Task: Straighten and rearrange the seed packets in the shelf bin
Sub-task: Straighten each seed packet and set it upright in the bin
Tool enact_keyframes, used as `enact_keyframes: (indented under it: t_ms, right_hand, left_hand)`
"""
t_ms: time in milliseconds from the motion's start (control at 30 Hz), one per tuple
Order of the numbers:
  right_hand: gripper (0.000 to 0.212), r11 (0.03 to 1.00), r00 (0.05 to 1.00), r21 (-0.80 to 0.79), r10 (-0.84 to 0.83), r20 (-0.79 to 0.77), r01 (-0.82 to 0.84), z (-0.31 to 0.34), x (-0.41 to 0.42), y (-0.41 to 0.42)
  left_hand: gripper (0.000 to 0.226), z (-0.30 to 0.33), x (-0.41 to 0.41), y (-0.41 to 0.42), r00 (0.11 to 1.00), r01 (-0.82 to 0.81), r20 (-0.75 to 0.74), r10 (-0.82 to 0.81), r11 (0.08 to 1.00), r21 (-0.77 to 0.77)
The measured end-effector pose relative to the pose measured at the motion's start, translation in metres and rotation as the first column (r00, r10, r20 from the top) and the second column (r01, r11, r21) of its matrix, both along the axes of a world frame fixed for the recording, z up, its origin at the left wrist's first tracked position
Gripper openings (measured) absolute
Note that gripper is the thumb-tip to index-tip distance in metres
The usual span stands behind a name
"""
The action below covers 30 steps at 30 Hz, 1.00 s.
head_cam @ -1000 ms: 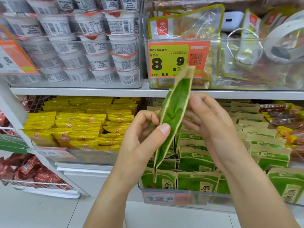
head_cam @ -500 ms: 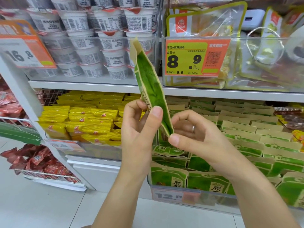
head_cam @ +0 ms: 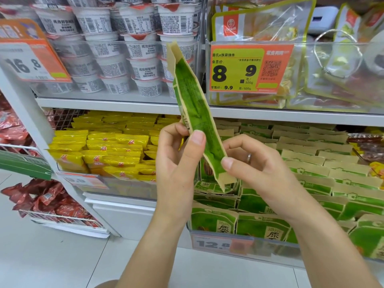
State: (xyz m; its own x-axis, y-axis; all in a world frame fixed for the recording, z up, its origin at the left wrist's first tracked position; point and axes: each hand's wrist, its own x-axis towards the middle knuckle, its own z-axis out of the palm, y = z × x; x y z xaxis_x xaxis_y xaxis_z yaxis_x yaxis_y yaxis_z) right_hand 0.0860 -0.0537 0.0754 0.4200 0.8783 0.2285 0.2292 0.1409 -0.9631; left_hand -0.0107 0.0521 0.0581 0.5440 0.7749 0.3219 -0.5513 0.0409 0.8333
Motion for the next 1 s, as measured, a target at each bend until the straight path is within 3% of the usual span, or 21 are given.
enact_keyframes:
  t_ms: [133,267,367,467,567,667,733,800,900,1000]
  right_hand:
    - [0.012,0.999,0.999,0.000,-0.041,0.027,0.041,-0.002,0.000,0.001]
    - [0.027,0.977,0.967,-0.001,-0.211,0.141,0.213,-0.007,0.001,0.001]
    - [0.030,0.897,0.818,0.085,-0.431,0.380,0.433,-0.009,0.000,0.000]
    - [0.039,0.851,0.674,0.189,-0.508,0.536,0.490,-0.011,-0.001,0.002]
    - [0.054,0.876,0.684,0.176,-0.464,0.563,0.450,-0.012,-0.004,0.003]
    - [0.062,0.900,0.826,0.122,-0.433,0.360,0.419,-0.009,-0.007,0.003]
    - [0.056,0.909,0.904,0.124,-0.412,0.117,0.398,-0.004,-0.006,0.003]
    - [0.043,0.914,0.923,0.136,-0.372,-0.101,0.383,0.002,-0.003,0.001]
    - [0.027,0.916,0.911,0.106,-0.361,-0.201,0.386,0.005,0.002,0.000]
    - [0.020,0.906,0.896,0.091,-0.387,-0.219,0.413,0.003,0.006,-0.001]
  left_hand:
    - [0.062,0.002,0.000,-0.001,1.000,0.028,-0.006,-0.029,1.000,-0.011]
    - [0.034,0.004,-0.001,-0.001,0.997,0.055,-0.048,-0.053,0.998,0.022]
    - [0.022,0.011,-0.005,-0.001,0.997,0.053,-0.064,-0.050,0.997,0.050]
    - [0.023,0.017,-0.008,-0.008,0.997,0.027,-0.076,-0.019,0.994,0.110]
    - [0.022,0.016,-0.009,-0.009,0.989,-0.074,-0.108,0.097,0.978,0.197]
    - [0.023,0.016,-0.011,0.002,0.984,-0.062,-0.156,0.087,0.985,0.159]
    - [0.030,0.017,-0.013,0.009,0.975,0.055,-0.218,-0.035,0.995,0.088]
    - [0.031,0.016,-0.015,0.012,0.946,0.189,-0.277,-0.169,0.981,0.048]
    - [0.030,0.012,-0.015,0.013,0.899,0.305,-0.342,-0.274,0.951,0.042]
    - [0.038,0.010,-0.013,0.010,0.902,0.284,-0.361,-0.236,0.955,0.087]
